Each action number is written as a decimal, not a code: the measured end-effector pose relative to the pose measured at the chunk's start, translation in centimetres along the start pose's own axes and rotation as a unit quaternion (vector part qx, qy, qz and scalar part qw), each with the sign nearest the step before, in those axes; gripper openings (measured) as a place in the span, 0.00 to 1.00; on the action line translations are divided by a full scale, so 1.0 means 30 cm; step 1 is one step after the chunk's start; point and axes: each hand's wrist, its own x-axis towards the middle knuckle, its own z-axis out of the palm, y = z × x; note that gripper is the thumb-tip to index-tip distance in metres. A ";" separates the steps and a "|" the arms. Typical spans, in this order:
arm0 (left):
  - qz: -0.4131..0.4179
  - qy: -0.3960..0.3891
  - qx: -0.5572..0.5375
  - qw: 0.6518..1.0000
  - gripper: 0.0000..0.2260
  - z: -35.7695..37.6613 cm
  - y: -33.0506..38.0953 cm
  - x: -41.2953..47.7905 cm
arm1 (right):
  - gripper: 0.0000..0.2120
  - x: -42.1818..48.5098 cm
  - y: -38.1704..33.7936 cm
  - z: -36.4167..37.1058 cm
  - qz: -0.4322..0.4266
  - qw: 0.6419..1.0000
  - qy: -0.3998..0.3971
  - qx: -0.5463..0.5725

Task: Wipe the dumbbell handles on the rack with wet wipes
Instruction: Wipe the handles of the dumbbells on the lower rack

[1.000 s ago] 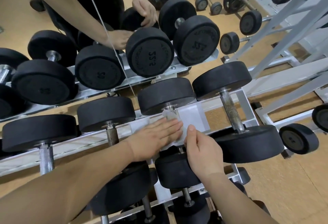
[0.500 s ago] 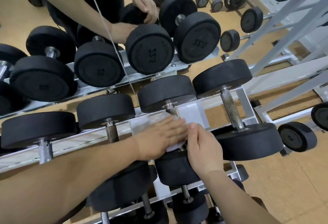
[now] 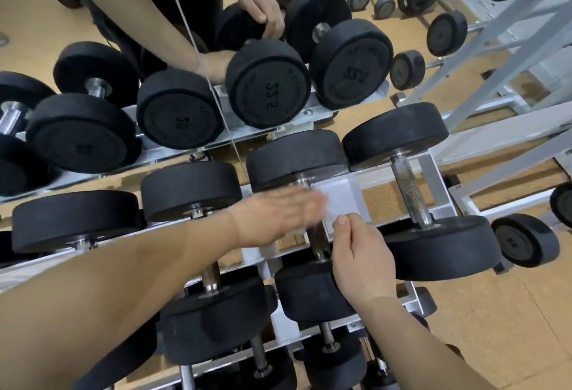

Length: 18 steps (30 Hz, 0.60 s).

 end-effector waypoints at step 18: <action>-0.684 0.241 -0.386 0.571 0.09 -0.165 0.311 0.035 | 0.19 0.007 0.002 0.001 -0.003 0.999 -0.022 -0.024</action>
